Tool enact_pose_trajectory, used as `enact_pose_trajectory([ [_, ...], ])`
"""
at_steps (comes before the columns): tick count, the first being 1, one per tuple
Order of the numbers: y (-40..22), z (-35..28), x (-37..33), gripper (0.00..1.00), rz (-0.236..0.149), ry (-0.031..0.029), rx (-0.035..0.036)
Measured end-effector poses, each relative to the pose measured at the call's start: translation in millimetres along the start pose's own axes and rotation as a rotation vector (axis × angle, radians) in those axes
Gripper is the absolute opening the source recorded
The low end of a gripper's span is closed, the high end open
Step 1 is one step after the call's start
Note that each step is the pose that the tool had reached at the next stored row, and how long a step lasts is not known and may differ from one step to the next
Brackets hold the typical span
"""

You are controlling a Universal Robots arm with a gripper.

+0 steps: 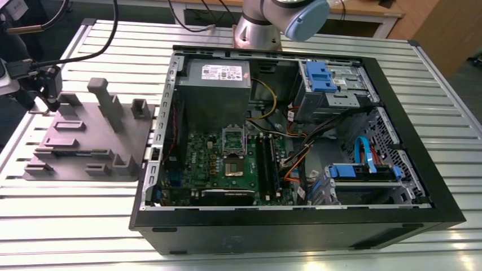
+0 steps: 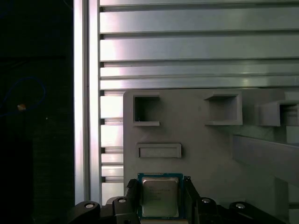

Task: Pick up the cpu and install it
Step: 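Pick up the cpu and move it towards the insertion slot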

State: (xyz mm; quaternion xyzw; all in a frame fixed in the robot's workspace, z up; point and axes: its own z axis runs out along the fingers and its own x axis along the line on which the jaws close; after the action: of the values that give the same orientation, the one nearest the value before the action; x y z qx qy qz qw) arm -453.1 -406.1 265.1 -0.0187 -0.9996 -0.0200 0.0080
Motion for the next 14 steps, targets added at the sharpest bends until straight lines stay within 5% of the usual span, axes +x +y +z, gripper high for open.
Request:
enact_pose_trajectory([
  [14, 0.2, -4.2, 0.1, 0.47, 0.000, -0.0001, 0.0000],
])
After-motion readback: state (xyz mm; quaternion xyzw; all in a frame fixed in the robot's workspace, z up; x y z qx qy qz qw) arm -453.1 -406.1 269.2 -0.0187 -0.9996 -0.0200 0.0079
